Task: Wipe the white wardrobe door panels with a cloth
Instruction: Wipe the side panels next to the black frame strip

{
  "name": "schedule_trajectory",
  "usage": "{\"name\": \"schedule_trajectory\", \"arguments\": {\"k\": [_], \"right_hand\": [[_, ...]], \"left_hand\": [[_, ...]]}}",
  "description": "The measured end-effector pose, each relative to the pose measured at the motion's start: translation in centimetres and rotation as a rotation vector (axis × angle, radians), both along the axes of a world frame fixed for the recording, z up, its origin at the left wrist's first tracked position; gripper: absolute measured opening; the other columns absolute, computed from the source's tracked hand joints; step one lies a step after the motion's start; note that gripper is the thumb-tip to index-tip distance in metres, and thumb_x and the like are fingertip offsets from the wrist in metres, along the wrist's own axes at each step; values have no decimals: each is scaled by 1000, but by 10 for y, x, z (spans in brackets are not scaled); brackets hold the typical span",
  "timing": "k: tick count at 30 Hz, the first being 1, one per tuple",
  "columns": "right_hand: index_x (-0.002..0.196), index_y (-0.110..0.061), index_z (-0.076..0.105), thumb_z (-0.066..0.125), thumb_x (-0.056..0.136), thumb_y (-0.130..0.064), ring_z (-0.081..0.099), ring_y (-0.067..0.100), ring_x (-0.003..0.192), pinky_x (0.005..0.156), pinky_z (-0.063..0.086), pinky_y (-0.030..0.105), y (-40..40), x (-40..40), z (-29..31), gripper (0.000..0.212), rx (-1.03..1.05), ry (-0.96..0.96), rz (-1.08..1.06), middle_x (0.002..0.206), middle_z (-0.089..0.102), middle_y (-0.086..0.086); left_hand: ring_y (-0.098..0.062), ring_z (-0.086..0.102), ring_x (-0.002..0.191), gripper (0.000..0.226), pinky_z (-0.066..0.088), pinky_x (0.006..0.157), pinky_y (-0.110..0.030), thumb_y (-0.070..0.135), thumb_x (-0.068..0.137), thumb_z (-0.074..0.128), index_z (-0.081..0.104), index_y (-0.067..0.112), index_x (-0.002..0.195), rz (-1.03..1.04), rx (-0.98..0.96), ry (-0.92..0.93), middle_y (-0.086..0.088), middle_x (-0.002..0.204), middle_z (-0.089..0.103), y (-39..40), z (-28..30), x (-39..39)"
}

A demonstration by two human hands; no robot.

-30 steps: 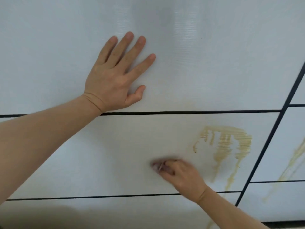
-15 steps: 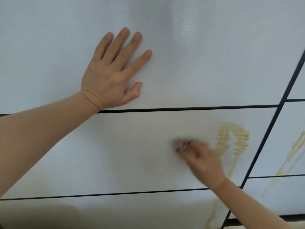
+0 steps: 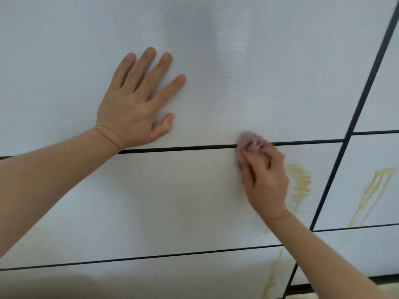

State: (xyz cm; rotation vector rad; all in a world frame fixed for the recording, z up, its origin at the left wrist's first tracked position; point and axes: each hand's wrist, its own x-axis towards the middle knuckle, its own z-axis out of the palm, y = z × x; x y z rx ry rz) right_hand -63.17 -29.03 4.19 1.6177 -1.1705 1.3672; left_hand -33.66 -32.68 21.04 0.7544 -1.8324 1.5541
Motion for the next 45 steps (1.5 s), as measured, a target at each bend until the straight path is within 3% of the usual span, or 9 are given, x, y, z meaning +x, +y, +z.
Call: {"name": "schedule_trajectory", "arguments": {"k": [6, 15, 20, 22, 25, 31, 35, 38, 45], "right_hand": [[90, -25, 70, 63, 93, -13, 58, 17, 83, 67, 54, 32, 15, 32, -121, 14, 383, 891, 376, 101, 63, -4], [123, -23, 62, 64, 96, -11, 59, 27, 115, 74, 53, 35, 13, -44, 14, 30, 9, -378, -18, 130, 47, 4], [99, -28, 70, 61, 99, -17, 59, 16, 86, 73, 53, 31, 14, -38, -132, 14, 327, 662, 235, 108, 67, -6], [96, -25, 68, 61, 98, -12, 59, 15, 86, 71, 51, 29, 15, -55, -159, 15, 386, 822, 295, 106, 65, -6], [108, -25, 69, 57, 100, -9, 61, 20, 83, 68, 54, 32, 6, -74, -125, 22, 223, 687, 270, 110, 62, 0], [120, -21, 67, 66, 97, -14, 55, 23, 106, 76, 43, 27, 2, -122, -5, 24, -31, -217, -56, 122, 53, 8], [102, -32, 71, 65, 96, -32, 61, 10, 95, 79, 52, 30, 24, -97, -106, 8, 434, 178, 205, 103, 67, -12], [101, -23, 66, 69, 85, -7, 57, 18, 88, 66, 58, 32, 28, -108, -184, 22, 555, 532, 246, 102, 63, 1], [100, -37, 59, 67, 92, -36, 60, 15, 73, 56, 53, 31, 20, -130, -27, 12, 243, -9, 92, 91, 64, 0]], "left_hand": [[-59, 33, 138, 57, 25, 110, -73, 14, 93, 52, 49, 26, 149, 3, 30, -75, -27, 151, 40, 8, -7, -16], [-38, 37, 145, 55, 27, 121, -53, 12, 99, 27, 48, 16, 149, -235, 148, -215, -16, 155, 43, 6, -21, -197], [-40, 32, 147, 50, 25, 121, -56, 35, 104, 37, 46, 17, 150, -182, 115, -195, -18, 159, 36, -7, -29, -212], [-40, 32, 147, 51, 25, 120, -56, 36, 103, 38, 47, 17, 149, -196, 122, -185, -18, 159, 36, -8, -29, -214], [-41, 33, 147, 52, 27, 119, -58, 37, 102, 40, 47, 16, 149, -176, 102, -183, -19, 158, 36, -9, -30, -220], [-42, 34, 146, 52, 27, 118, -59, 33, 102, 40, 46, 16, 150, -154, 86, -179, -19, 158, 36, -6, -30, -232], [-41, 32, 147, 55, 26, 119, -58, 35, 102, 41, 42, 17, 153, -132, 83, -193, -19, 159, 34, -5, -29, -236], [-41, 32, 147, 55, 27, 118, -58, 37, 101, 42, 43, 17, 153, -135, 76, -185, -19, 159, 35, -5, -30, -233], [-42, 31, 147, 55, 27, 118, -60, 36, 101, 41, 41, 17, 153, -134, 68, -179, -19, 159, 34, -7, -31, -222]]}}
